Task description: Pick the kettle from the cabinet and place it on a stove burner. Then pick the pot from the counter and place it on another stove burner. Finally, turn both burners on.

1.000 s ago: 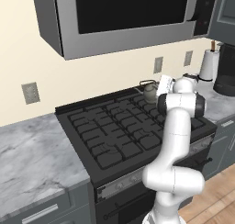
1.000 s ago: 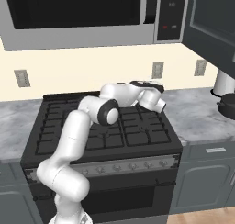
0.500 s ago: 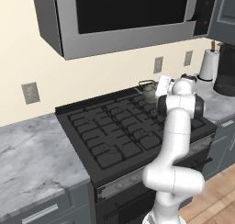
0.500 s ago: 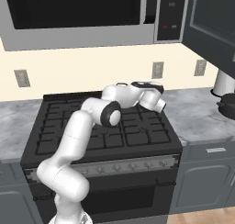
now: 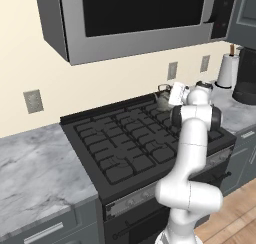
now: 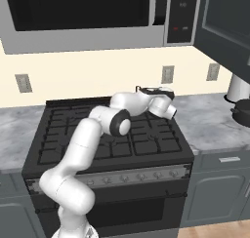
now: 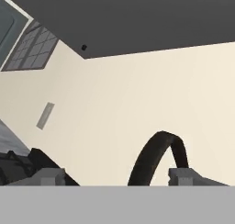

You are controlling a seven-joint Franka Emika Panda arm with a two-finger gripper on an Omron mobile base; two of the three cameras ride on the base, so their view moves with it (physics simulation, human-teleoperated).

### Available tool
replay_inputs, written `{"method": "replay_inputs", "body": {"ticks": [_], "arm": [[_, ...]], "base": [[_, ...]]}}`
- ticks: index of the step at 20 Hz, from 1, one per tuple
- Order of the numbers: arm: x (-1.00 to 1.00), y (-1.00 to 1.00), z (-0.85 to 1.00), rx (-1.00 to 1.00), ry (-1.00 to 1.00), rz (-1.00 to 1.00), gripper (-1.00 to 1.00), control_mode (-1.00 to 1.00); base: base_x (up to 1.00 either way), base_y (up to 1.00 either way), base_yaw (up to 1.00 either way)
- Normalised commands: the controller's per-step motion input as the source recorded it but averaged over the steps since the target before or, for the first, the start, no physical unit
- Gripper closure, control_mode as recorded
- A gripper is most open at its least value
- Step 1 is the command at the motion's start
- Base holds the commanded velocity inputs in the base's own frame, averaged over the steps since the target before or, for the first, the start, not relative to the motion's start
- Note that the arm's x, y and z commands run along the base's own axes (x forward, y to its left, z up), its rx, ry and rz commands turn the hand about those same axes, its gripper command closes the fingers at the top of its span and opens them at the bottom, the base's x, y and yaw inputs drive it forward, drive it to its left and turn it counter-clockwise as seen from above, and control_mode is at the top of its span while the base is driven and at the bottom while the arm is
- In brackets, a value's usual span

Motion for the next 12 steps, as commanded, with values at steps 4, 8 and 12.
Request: {"method": "replay_inputs", "body": {"ticks": [4, 8, 12], "arm": [[0.07, -0.06, -0.03, 0.01, 0.0, 0.0, -1.0, -1.0], [-0.03, -0.11, -0.06, 0.0, 0.0, 0.0, -1.0, -1.0], [-0.03, -0.13, -0.03, 0.0, 0.0, 0.0, -1.0, -1.0]], "base": [[0.0, 0.0, 0.0], [0.0, 0.0, 0.0], [0.0, 0.0, 0.0]]}}
